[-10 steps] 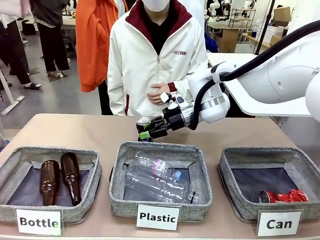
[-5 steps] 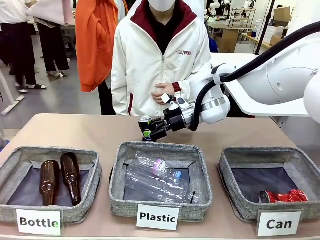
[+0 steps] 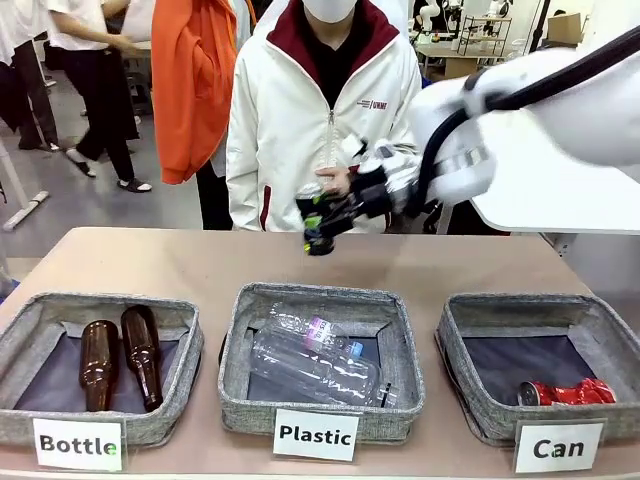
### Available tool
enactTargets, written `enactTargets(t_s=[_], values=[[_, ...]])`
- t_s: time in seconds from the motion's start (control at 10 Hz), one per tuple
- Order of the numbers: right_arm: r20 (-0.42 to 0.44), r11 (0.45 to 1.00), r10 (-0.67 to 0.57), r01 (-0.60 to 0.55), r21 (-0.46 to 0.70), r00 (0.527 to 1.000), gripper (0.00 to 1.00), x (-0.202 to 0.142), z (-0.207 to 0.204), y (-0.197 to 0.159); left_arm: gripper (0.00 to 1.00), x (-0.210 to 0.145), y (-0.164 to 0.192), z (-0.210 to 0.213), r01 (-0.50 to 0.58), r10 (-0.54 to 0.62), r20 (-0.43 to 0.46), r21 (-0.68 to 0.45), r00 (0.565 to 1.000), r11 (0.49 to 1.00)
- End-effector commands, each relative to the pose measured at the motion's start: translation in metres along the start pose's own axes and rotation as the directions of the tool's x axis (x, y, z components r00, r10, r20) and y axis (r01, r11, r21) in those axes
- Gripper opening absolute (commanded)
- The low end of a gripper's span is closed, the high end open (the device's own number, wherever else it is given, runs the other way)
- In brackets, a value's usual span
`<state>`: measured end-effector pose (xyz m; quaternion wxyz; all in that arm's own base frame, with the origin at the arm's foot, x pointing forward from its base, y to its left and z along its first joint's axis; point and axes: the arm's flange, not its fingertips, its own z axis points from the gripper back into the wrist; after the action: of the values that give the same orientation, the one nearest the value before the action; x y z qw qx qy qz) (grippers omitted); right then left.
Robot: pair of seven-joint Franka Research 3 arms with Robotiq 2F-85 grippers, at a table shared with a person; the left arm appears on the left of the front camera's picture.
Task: Sort the can waste into the basket.
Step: Pick up the can waste from the table and place it in the right Fabric basket.
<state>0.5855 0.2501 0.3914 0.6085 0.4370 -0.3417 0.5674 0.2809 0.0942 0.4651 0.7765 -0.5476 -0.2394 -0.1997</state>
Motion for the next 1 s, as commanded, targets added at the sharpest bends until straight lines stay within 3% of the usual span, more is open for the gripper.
enactTargets(t_s=[0.0,0.2,0.4,0.5,0.7,0.9], values=[[-0.204,0.995,-0.097,0.102,0.015,0.974,0.26,0.034,0.079,0.078,1.00,0.002,-0.003,-0.001,-0.002,0.002,0.012,-0.016,1.000,1.000],[-0.434,0.985,-0.148,0.172,0.018,0.889,0.26,0.037,0.134,0.137,1.00,0.002,-0.003,-0.001,-0.002,0.002,0.012,-0.016,1.000,1.000],[-0.607,0.946,-0.320,0.286,-0.155,0.728,0.26,0.016,0.172,0.180,1.00,0.002,-0.003,-0.001,-0.002,0.002,0.012,-0.016,1.000,1.000],[-0.582,0.881,-0.472,0.335,-0.334,0.663,0.26,0.005,0.187,0.193,1.00,0.002,-0.003,-0.001,-0.002,0.002,0.012,-0.016,1.000,1.000],[-0.457,0.732,-0.662,0.382,-0.564,0.593,0.26,-0.014,0.201,0.203,1.00,0.002,-0.003,-0.001,-0.002,0.002,0.012,-0.016,1.000,1.000],[-0.428,0.698,-0.677,0.338,-0.632,0.598,0.26,-0.018,0.204,0.202,1.00,0.002,-0.003,-0.001,-0.002,0.002,0.012,-0.016,1.000,1.000]])
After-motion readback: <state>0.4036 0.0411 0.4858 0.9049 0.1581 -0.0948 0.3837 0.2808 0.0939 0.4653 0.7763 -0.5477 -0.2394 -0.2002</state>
